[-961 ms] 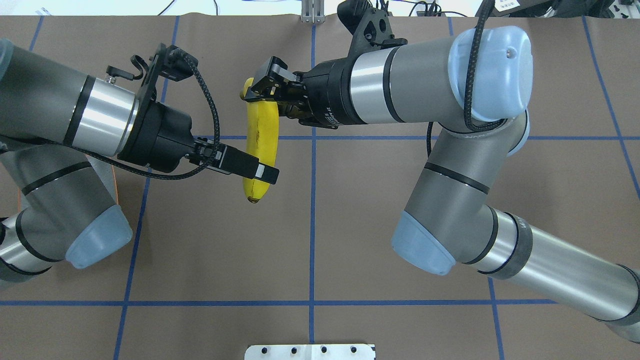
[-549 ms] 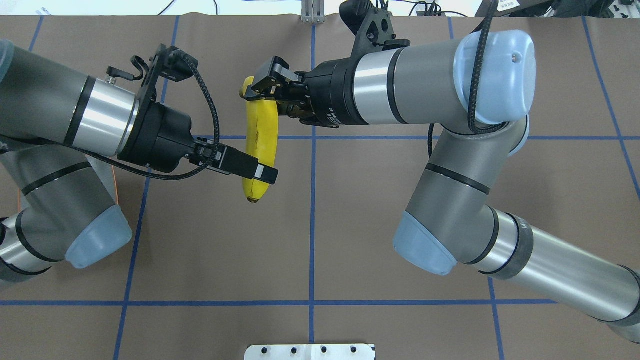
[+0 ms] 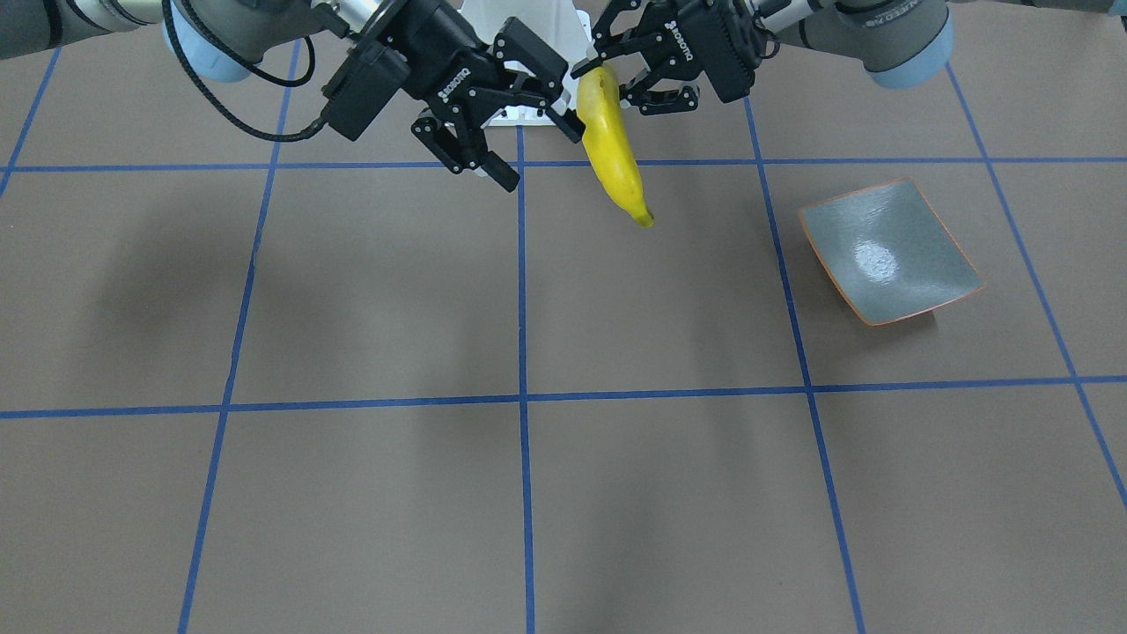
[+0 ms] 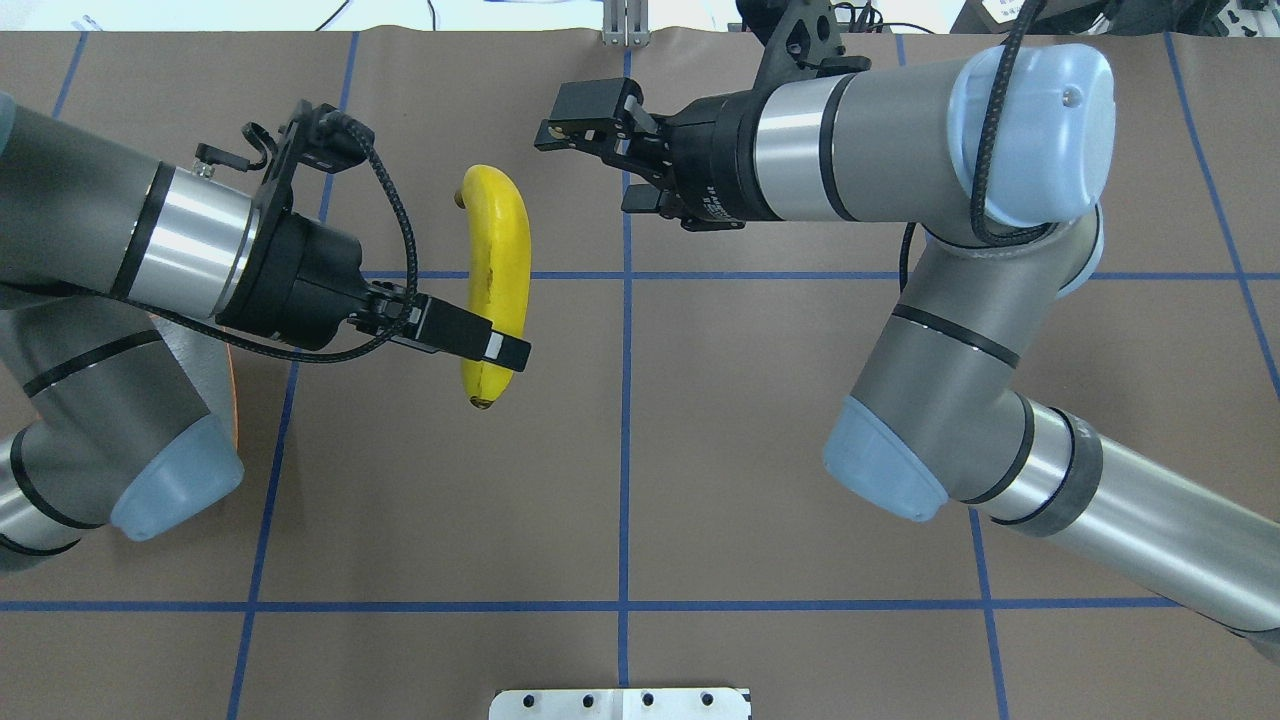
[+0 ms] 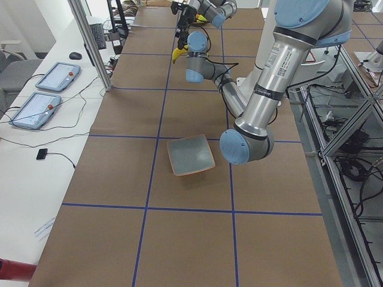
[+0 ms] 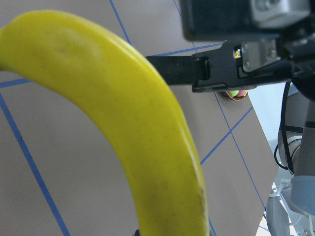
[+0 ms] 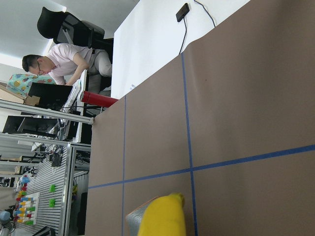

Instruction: Transfer all bananas from basket to plate

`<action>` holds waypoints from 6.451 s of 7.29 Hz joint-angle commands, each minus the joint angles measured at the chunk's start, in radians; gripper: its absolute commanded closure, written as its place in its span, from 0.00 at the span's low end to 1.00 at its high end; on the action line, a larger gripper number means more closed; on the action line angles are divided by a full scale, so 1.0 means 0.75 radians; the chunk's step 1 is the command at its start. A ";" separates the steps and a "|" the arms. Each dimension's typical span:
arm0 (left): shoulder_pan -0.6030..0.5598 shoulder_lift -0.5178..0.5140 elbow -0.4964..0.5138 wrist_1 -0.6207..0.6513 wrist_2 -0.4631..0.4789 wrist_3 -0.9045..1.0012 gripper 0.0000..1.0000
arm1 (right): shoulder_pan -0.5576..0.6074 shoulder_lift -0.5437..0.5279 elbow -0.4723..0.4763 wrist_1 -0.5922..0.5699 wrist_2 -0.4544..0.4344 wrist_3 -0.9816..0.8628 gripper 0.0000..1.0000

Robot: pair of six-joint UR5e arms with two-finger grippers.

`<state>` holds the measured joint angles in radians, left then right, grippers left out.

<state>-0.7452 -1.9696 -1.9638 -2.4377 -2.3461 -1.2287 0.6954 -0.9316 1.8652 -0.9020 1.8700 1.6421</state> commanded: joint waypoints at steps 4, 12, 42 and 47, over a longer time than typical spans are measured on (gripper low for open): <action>-0.190 0.498 -0.041 0.006 0.003 0.099 1.00 | 0.277 -0.299 0.000 -0.292 0.290 -0.558 0.00; -0.123 0.839 0.174 0.021 0.246 0.458 0.77 | 0.790 -0.846 -0.018 -0.439 0.534 -1.734 0.00; -0.491 0.808 0.015 0.006 -0.073 0.608 0.00 | 1.269 -0.783 -0.994 -0.530 0.534 -3.390 0.18; -0.489 0.806 0.015 0.006 -0.073 0.608 0.00 | 1.269 -0.762 -0.967 -0.538 0.534 -3.400 1.00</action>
<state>-1.1133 -1.3648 -1.9528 -2.4329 -2.4007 -0.7719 1.6475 -1.5087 1.1287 -1.3028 2.2669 -0.9103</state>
